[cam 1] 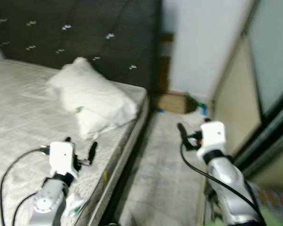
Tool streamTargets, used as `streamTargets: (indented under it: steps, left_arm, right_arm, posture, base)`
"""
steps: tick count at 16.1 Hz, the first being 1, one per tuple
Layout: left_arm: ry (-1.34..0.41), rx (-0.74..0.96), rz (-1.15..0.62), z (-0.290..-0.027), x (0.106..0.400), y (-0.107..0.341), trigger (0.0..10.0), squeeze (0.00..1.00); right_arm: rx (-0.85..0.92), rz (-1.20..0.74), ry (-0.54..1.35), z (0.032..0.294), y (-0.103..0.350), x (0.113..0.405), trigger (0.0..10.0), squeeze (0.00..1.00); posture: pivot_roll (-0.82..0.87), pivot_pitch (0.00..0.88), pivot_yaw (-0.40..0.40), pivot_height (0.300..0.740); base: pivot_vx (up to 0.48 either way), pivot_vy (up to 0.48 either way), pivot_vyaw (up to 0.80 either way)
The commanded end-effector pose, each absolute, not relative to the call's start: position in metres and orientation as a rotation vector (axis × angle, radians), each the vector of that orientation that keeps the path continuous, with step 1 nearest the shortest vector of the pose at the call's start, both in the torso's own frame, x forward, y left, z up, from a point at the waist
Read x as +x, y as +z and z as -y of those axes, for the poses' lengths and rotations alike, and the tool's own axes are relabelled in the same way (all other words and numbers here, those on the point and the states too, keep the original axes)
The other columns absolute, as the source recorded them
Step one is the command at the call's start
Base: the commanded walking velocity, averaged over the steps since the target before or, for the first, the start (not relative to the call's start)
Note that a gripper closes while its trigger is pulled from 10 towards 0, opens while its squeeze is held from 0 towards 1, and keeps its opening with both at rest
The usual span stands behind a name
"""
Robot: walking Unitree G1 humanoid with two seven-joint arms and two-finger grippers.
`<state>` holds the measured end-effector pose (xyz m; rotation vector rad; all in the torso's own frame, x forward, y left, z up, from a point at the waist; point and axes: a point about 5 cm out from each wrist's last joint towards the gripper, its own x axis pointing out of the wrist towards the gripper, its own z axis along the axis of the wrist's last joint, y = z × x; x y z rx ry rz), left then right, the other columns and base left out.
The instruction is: Clean up the room
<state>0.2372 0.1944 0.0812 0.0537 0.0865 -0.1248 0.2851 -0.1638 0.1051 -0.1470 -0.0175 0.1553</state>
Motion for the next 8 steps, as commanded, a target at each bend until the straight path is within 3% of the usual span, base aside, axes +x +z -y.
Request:
streamTargets:
  steps: [1,8]
  left_arm:
    - [-0.113,0.069,-0.090,-0.1987,0.2368,0.0823,10.0,0.00]
    - [-0.043,0.089,-0.078,-0.2047,0.2378,0.0836,10.0,0.00]
  right_arm:
    - [-0.137,0.035,0.175,0.1587,0.1102,0.2871,10.0,0.00]
    - [-0.145,0.042,0.198,0.1560,0.1120,0.2885,10.0,0.00]
  posture:
    - [0.06,0.087,-0.035,0.740]
    - [0.07,0.093,-0.044,0.740]
  base:
    - [0.000,0.000,0.80]
    - [0.000,0.000,0.80]
